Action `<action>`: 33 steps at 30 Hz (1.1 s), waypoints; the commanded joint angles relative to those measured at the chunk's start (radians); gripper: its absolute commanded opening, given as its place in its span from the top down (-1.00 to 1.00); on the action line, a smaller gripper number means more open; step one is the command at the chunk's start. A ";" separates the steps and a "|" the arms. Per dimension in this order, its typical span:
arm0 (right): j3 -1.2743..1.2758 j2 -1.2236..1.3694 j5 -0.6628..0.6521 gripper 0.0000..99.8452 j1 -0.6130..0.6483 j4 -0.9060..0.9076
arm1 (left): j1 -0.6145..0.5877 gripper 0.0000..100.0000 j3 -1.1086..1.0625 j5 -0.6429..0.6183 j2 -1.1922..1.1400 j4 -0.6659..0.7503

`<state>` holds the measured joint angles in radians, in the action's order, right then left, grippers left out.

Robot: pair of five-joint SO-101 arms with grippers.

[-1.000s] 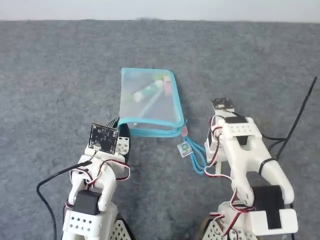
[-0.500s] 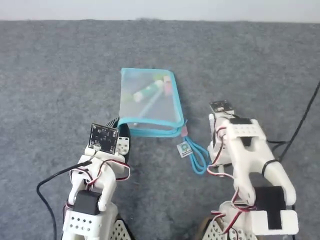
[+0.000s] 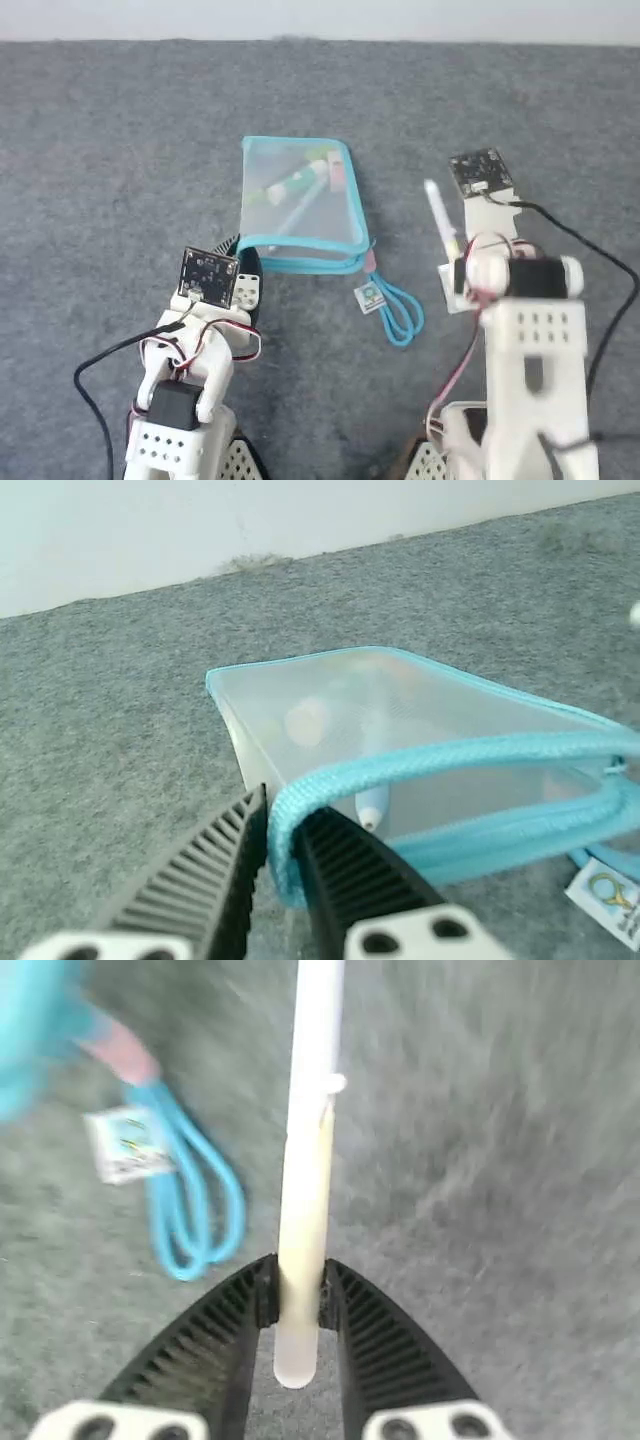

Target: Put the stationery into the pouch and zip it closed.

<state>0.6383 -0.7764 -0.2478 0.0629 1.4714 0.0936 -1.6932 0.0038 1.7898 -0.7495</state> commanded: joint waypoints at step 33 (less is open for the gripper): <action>-0.157 -0.054 -0.183 0.99 0.475 0.173 | 0.012 0.98 0.007 -0.021 -0.003 0.026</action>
<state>0.5017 -0.8915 -0.4902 0.5355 1.7139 0.0936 -1.6932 0.0038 1.7898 -0.7495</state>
